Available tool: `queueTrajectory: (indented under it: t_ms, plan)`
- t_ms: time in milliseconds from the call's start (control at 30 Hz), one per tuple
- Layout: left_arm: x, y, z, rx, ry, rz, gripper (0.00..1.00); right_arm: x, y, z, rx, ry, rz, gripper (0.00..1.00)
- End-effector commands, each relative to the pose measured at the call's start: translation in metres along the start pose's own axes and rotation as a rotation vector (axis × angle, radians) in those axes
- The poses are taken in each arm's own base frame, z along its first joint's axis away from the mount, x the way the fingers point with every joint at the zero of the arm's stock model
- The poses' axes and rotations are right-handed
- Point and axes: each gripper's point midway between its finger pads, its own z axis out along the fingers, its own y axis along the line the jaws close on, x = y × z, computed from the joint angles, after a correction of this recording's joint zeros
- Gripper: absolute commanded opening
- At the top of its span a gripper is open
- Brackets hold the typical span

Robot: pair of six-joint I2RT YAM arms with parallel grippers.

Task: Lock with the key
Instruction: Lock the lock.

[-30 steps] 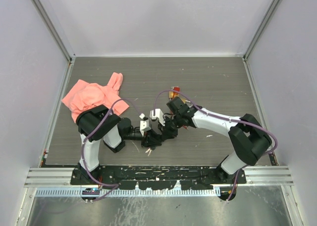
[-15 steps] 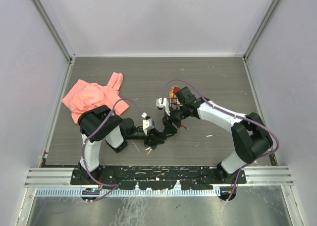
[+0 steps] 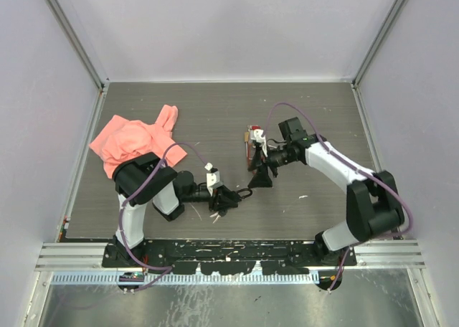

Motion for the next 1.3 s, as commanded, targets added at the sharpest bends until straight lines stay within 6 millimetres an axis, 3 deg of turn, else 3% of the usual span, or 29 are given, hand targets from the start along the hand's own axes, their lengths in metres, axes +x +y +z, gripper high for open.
queueTrajectory:
  t_ms: [0, 133, 433, 767, 1000, 1167, 1267]
  plan:
    - [0.011, 0.004, -0.008, -0.049, 0.035, -0.02, 0.0, 0.031, 0.008, 0.002, -0.102, 0.042, 0.074, 0.71]
    - [0.01, 0.006, -0.007, -0.051, 0.033, -0.014, 0.0, 0.048, 0.007, 0.0, -0.066, 0.055, 0.065, 0.66]
    - [0.009, 0.005, -0.008, -0.048, 0.031, -0.013, 0.0, 0.05, 0.004, 0.008, -0.067, 0.035, 0.079, 0.51]
    - [0.009, 0.005, -0.008, -0.045, 0.031, -0.011, 0.0, 0.047, 0.005, 0.022, -0.083, 0.046, 0.074, 0.48]
    - [0.009, 0.005, -0.008, -0.045, 0.03, -0.01, 0.0, 0.053, 0.005, 0.026, -0.105, 0.073, 0.103, 0.35]
    - [0.008, 0.005, -0.008, -0.046, 0.03, -0.007, 0.0, 0.049, 0.007, 0.027, -0.121, 0.074, 0.1, 0.11]
    - [0.009, 0.005, -0.008, -0.047, 0.031, -0.008, 0.0, 0.045, 0.007, 0.026, -0.119, 0.068, 0.1, 0.08]
